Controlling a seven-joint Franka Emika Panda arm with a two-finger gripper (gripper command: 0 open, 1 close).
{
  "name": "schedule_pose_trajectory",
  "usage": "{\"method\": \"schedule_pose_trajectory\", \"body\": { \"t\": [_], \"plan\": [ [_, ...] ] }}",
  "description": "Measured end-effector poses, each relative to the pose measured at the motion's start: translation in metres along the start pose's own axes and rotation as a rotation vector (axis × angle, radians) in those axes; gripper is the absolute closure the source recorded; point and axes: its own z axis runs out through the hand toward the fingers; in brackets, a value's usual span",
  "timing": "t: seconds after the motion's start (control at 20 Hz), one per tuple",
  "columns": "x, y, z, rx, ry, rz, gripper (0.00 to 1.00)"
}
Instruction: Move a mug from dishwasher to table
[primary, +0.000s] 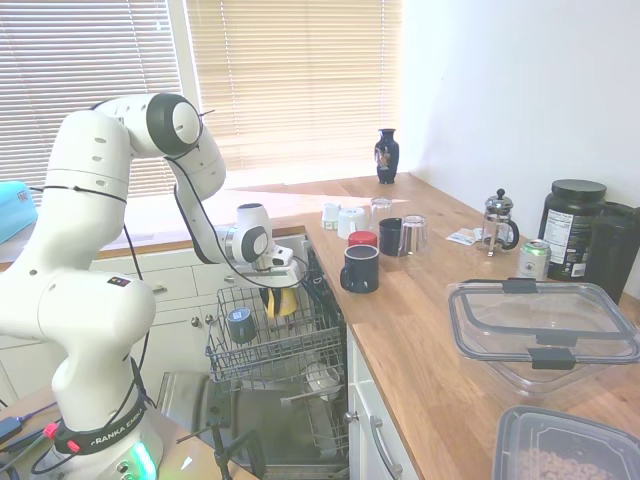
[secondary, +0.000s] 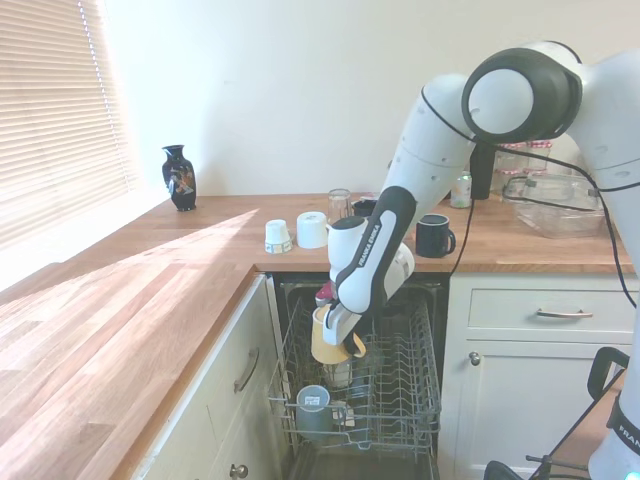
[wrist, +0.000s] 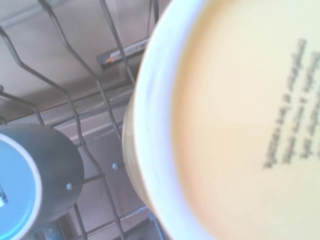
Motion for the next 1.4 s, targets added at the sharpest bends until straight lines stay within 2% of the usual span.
{"method": "schedule_pose_trajectory", "body": {
  "t": [0.45,0.8,1.2,1.4],
  "plan": [
    [0.014,0.011,-0.083,-0.010,0.067,0.038,1.00],
    [0.013,0.012,-0.115,0.011,0.078,0.069,1.00],
    [0.028,0.042,-0.175,0.035,0.118,0.140,1.00],
    [0.038,0.064,-0.195,0.033,0.115,0.179,1.00]
  ]
}}
